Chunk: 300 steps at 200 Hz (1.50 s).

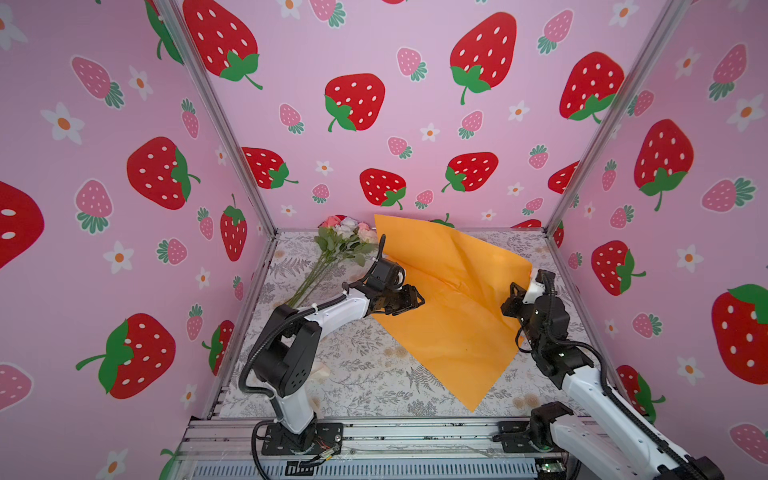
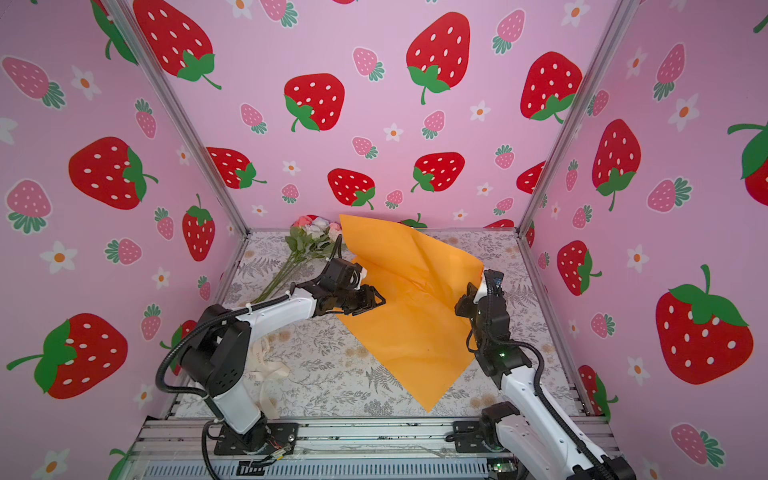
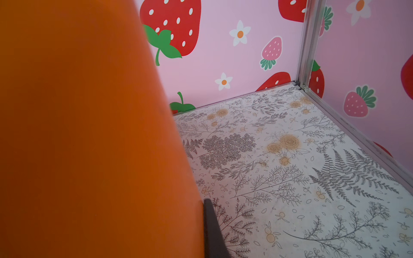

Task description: Tie the bouquet of fake flowers

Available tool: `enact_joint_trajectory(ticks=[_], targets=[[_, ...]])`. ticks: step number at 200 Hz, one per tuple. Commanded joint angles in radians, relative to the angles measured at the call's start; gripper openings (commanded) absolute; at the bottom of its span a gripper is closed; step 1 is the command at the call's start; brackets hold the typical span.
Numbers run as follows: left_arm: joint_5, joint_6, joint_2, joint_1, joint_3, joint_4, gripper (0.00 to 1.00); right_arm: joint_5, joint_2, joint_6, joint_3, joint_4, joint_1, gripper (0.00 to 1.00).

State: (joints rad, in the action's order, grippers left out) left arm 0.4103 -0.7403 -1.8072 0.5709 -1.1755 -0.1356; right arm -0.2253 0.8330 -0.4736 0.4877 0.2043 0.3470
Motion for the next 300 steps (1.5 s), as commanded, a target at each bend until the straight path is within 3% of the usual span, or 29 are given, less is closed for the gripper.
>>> enact_joint_trajectory(ticks=[1, 35, 66, 100, 156, 194, 227, 255, 261, 284, 300], targets=[[-0.028, -0.006, -0.07, 0.008, -0.069, -0.035, 0.53, 0.117, 0.007, -0.072, -0.012, 0.002, -0.069, 0.0], [-0.067, -0.045, -0.118, 0.01, -0.061, -0.052, 0.49, 0.236, 0.072, -0.108, -0.017, 0.042, -0.203, 0.0], [-0.085, -0.072, -0.11, 0.008, 0.007, -0.033, 0.46, 0.341, 0.217, -0.129, -0.002, 0.128, -0.355, 0.0], [-0.114, -0.096, -0.098, 0.006, 0.09, -0.02, 0.44, 0.403, 0.393, -0.128, 0.055, 0.202, -0.454, 0.0], [-0.174, -0.144, -0.015, -0.001, 0.27, 0.018, 0.42, 0.442, 0.68, -0.093, 0.165, 0.265, -0.462, 0.0], [-0.206, -0.176, 0.03, -0.033, 0.344, 0.025, 0.42, 0.481, 0.836, -0.071, 0.287, 0.124, -0.461, 0.0], [-0.215, -0.199, 0.052, -0.043, 0.376, 0.034, 0.4, 0.558, 0.91, -0.043, 0.344, 0.054, -0.461, 0.0], [-0.217, -0.206, 0.07, -0.045, 0.388, 0.034, 0.38, 0.552, 0.939, -0.022, 0.407, -0.08, -0.46, 0.0], [-0.217, -0.208, 0.075, -0.045, 0.394, 0.038, 0.38, 0.55, 0.93, -0.022, 0.406, -0.084, -0.461, 0.03], [-0.195, -0.215, 0.092, -0.045, 0.405, 0.061, 0.39, 0.526, 0.856, -0.017, 0.426, -0.125, -0.46, 0.34], [-0.176, -0.216, 0.101, -0.045, 0.404, 0.071, 0.4, 0.481, 0.795, 0.005, 0.465, -0.202, -0.461, 0.46]])
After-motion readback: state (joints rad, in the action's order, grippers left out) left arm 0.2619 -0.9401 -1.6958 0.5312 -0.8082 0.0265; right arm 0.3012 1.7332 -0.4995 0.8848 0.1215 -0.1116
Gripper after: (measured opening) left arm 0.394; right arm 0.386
